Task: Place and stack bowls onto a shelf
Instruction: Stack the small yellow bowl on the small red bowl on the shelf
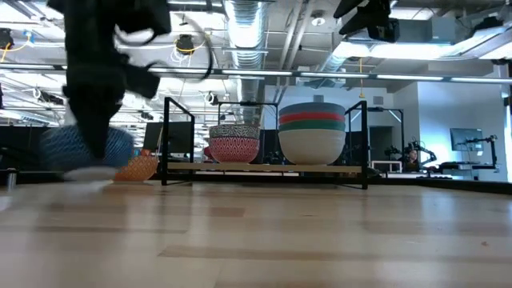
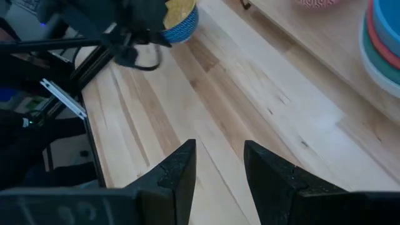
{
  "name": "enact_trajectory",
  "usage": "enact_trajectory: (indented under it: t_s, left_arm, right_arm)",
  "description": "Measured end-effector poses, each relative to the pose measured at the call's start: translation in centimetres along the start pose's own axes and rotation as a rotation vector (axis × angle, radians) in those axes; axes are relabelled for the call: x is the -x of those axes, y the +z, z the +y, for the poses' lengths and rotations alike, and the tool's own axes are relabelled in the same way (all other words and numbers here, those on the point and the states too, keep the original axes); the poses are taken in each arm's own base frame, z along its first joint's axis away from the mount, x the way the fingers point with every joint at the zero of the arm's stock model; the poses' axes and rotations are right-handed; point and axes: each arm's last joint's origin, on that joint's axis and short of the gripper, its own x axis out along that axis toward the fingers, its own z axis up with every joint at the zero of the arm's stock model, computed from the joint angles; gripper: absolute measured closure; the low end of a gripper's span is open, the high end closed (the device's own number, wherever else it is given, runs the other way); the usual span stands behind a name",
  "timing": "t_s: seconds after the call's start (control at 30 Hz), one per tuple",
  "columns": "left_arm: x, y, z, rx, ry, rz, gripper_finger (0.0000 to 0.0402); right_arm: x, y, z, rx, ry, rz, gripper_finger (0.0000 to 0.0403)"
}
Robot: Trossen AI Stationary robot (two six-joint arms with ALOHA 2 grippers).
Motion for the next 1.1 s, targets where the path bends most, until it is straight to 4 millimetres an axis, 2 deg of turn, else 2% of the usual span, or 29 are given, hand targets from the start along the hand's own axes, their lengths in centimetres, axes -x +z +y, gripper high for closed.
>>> enact_trajectory:
  t_s: [0.1, 0.27, 0.37, 0.47, 0.67, 0.87, 0.97, 1.1]
  left_arm:
    - [2.1, 1.5, -0.9, -0.15, -0.031, -0.046, 0.0395]
    - [7.0, 4.5, -2.1, -0.418, -0.046, -0.179, 0.0396]
    - [9.5, 6.5, -1.9, -0.579, -0.017, -0.294, 0.0396]
    - [11.1, 8.5, -0.4, -0.673, 0.049, -0.365, 0.0396]
    - [11.4, 11.8, 3.9, -0.878, 0.161, -0.412, 0.0393]
    - [8.3, 14.7, 7.7, -0.982, 0.215, -0.298, 0.0386]
    - [6.9, 16.2, 8.7, -0.994, 0.227, -0.244, 0.0387]
    - [6.4, 18.4, 9.4, -1.023, 0.235, -0.245, 0.0387]
  right_arm:
    - [0.6, -0.1, 0.0, -0.009, 0.009, -0.01, 0.0241]
    - [1.9, -0.3, -0.2, -0.015, 0.016, -0.02, 0.0254]
    - [2.6, -0.4, -0.3, -0.015, 0.022, -0.03, 0.0265]
    - [3.2, -0.5, -0.4, -0.019, 0.025, -0.041, 0.0272]
    - [4.1, -0.7, -0.7, -0.027, 0.009, -0.059, 0.0274]
    - [4.6, -0.8, -0.8, -0.02, 0.002, -0.061, 0.0274]
    - [4.6, -1.0, -1.1, -0.019, -0.033, -0.05, 0.0274]
    - [4.7, -1.2, -1.5, -0.018, -0.069, -0.028, 0.0274]
